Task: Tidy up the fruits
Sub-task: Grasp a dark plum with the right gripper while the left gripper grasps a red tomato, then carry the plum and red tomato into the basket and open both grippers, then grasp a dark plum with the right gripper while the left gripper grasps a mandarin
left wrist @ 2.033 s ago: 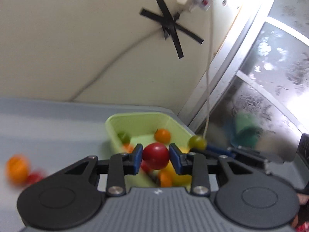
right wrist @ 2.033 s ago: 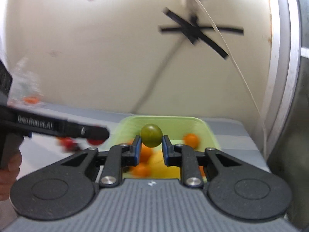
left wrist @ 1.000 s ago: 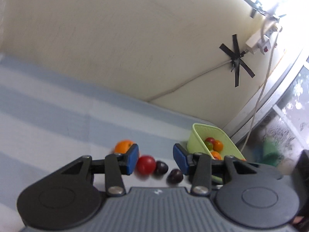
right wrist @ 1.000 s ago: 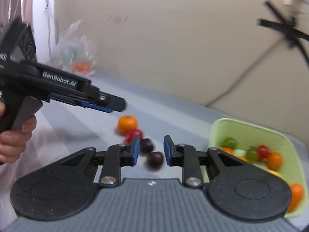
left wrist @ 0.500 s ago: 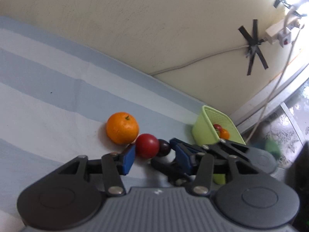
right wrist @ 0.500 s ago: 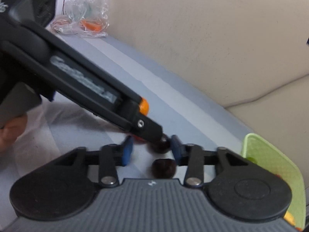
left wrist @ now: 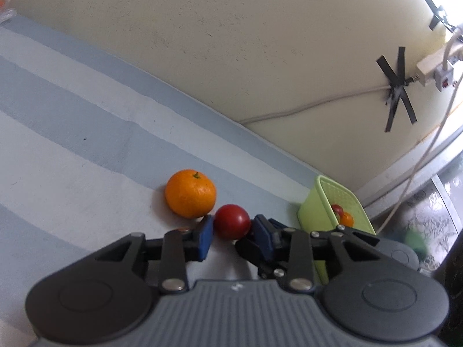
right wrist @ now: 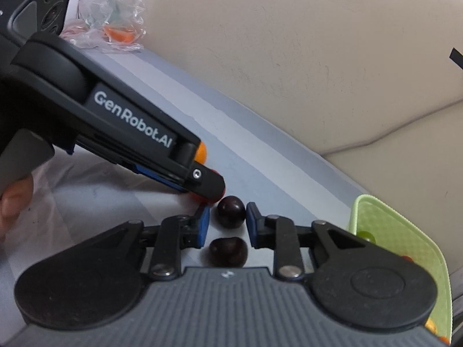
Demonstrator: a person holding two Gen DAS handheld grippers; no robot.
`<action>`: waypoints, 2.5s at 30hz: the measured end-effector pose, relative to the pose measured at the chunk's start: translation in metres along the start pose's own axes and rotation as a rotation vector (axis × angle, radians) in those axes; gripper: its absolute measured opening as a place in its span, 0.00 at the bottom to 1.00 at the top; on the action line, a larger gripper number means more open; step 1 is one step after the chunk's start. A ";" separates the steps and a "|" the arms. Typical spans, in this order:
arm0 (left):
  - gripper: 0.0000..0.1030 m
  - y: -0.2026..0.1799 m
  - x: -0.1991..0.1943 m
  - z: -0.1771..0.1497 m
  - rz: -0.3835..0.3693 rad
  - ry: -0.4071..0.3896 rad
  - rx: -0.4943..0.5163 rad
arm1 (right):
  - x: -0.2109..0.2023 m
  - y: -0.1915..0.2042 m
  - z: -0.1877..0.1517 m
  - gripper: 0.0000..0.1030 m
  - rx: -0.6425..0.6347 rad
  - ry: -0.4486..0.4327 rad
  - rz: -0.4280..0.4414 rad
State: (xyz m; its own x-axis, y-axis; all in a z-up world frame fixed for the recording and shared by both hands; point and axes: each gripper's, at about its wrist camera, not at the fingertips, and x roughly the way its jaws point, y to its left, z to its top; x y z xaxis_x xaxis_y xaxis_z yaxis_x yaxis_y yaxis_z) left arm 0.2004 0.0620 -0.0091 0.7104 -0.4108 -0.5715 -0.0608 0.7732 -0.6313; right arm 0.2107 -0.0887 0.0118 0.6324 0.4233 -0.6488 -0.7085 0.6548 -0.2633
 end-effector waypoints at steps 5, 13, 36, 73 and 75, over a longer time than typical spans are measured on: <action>0.26 -0.003 -0.009 -0.007 -0.013 -0.015 0.016 | -0.010 0.005 -0.003 0.23 -0.003 -0.035 -0.030; 0.26 -0.022 -0.074 -0.046 -0.135 -0.042 0.132 | -0.090 0.037 -0.038 0.23 0.037 -0.206 -0.043; 0.27 -0.159 0.072 -0.005 -0.196 0.110 0.296 | -0.089 -0.092 -0.082 0.23 0.334 -0.261 -0.410; 0.77 -0.024 -0.025 0.002 0.200 -0.128 0.354 | -0.049 0.014 -0.043 0.46 0.377 -0.178 -0.082; 0.76 -0.027 -0.016 -0.003 0.229 -0.118 0.391 | -0.043 0.014 -0.043 0.49 0.375 -0.165 -0.090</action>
State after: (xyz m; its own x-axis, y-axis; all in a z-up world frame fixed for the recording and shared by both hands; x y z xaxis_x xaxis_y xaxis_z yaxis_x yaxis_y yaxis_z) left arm 0.1886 0.0466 0.0154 0.7861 -0.1683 -0.5948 0.0276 0.9708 -0.2382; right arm 0.1603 -0.1249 0.0056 0.7497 0.4285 -0.5043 -0.5042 0.8634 -0.0158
